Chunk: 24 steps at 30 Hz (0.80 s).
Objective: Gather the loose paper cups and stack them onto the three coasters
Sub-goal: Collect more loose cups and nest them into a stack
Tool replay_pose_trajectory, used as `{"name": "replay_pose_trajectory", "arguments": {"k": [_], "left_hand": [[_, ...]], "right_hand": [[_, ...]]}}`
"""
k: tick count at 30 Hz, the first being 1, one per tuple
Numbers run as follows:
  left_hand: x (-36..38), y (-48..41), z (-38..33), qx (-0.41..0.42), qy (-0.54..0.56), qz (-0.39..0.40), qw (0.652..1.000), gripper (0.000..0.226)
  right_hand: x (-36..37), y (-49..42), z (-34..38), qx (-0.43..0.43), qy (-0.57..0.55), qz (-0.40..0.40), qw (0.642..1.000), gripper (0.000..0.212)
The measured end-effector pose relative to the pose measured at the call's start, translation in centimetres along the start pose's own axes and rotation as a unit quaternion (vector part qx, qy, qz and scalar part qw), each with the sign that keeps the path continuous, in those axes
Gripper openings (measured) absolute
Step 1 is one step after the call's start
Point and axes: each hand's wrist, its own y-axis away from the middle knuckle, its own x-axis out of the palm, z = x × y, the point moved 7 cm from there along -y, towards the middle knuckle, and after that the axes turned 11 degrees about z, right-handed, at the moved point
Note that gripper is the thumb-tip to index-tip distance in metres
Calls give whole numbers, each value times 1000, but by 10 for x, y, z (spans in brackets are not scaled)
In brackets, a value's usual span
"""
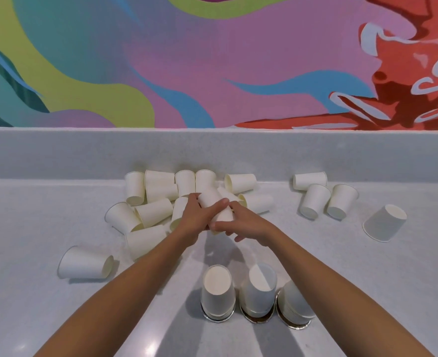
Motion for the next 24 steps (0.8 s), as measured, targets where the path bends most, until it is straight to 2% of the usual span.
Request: {"name": "replay_pose_trajectory", "arguments": {"k": [3,5,8,10,12,14,19,22,24], "left_hand": [[-6,-4,-7,17,-89,-1,996,65],[-26,-9,-16,45,-213,-72,973,59],[-55,-11,-29,54,-413,-191,889,54],[-61,-22,-20,-24,-516,-178,837,60],[-60,-31,-2,-95,-558,-139,813,70],[-60,-37,13,-117,-549,-120,819,78],[-60,-42,39,-133,-482,-94,861,98],[-53,-38,38,-92,-461,-85,878,97],[-44,-33,33,-67,-411,-58,907,88]], "right_hand": [[-3,-5,-1,12,-5,-4,1000,63],[-9,-6,-3,18,-4,-15,1000,63],[-20,-4,-9,32,-2,-23,999,64],[-26,-4,-14,45,-8,-27,999,67],[-29,-3,-18,55,-11,-30,998,68],[-30,-3,-19,56,-9,-32,998,69],[-35,-1,-24,53,-24,-39,998,64],[-39,1,-22,31,-60,-59,996,58],[-44,1,-18,3,-111,-92,990,53]]}}
